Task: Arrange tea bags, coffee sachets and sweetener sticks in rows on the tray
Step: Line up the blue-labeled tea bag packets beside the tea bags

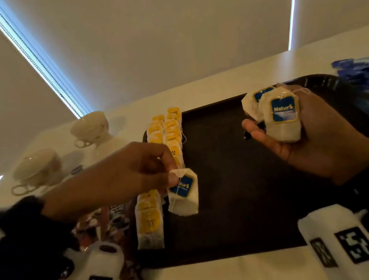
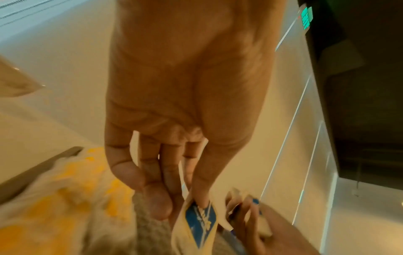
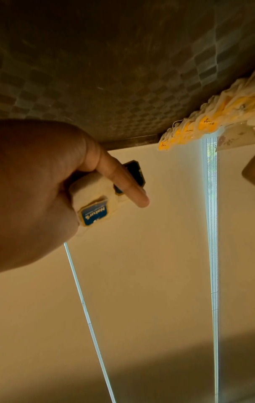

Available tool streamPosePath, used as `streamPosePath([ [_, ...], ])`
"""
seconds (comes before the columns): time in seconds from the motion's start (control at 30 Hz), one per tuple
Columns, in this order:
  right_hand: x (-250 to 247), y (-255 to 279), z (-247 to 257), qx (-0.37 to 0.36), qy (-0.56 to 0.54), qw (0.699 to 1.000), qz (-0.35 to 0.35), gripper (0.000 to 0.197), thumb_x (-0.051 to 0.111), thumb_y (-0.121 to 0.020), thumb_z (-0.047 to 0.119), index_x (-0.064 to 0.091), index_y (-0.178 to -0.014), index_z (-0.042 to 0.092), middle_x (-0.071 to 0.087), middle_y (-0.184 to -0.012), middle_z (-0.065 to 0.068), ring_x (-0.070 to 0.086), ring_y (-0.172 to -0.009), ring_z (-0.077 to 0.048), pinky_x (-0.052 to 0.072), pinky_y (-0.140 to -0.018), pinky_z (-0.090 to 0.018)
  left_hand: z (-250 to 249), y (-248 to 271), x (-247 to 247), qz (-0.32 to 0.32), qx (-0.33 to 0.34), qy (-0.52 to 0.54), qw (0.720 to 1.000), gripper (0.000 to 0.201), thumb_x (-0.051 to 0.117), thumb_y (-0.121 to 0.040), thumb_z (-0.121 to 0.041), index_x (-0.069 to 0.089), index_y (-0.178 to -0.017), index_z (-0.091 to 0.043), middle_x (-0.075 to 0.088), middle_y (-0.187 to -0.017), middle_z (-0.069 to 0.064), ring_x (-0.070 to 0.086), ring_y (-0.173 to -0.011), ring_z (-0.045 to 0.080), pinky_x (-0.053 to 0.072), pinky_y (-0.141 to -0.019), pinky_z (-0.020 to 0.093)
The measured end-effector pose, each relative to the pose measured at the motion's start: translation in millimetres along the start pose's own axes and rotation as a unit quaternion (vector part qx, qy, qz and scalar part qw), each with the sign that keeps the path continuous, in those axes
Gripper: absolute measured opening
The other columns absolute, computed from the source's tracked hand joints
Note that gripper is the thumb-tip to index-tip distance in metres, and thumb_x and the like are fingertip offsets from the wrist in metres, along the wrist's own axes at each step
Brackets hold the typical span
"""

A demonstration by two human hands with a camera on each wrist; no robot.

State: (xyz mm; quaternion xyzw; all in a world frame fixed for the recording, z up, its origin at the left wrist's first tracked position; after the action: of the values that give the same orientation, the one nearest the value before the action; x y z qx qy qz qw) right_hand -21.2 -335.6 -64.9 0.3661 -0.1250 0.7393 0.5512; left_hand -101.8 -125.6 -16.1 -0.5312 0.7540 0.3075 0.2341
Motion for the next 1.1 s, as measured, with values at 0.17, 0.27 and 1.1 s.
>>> streamPosePath([
  [0.17,1.4,1.7,0.7,0.002,0.001,1.0,-0.002,0.033,0.042,-0.096,0.043,0.063,-0.102,0.018,0.075,-0.078,-0.003,0.072,-0.067,-0.019,0.058,-0.054,-0.029,41.5,-9.1,-4.0,-0.059,-0.08,-0.07,0.993,0.008,0.07,-0.082,-0.02,0.063,-0.078,-0.02,0.071,-0.078,0.0,0.066,-0.072,0.008,0.051,-0.071,0.028],
  [0.27,2.6,1.7,0.8,0.005,0.0,1.0,-0.002,0.032,0.042,-0.096,0.042,0.062,-0.103,0.018,0.075,-0.076,-0.003,0.072,-0.067,-0.019,0.057,-0.052,-0.029,39.6,-9.2,-7.0,-0.105,-0.073,-0.183,0.975,0.01,0.069,-0.082,-0.033,0.06,-0.078,-0.03,0.064,-0.081,-0.011,0.057,-0.07,0.003,0.041,-0.064,0.021],
  [1.1,15.2,12.2,-11.8,0.061,0.022,0.997,0.042,0.048,0.042,-0.095,0.047,0.057,-0.121,0.01,0.069,-0.088,-0.011,0.069,-0.065,-0.023,0.057,-0.054,-0.03,-102.3,-20.1,9.5,-0.228,0.26,-0.213,0.914,0.025,0.071,-0.077,-0.044,0.06,-0.096,-0.031,0.057,-0.08,-0.014,0.052,-0.073,0.004,0.038,-0.062,0.003],
])
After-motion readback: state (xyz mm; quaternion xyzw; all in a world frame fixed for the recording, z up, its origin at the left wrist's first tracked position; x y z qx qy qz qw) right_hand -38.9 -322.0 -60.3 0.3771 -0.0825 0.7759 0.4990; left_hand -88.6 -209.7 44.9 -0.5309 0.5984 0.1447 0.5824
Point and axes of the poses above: each hand's wrist, its own y-axis away from the middle knuckle, its own x-axis out of the palm, z = x × y, the point moved 6 cm from there along -y, towards the middle knuckle
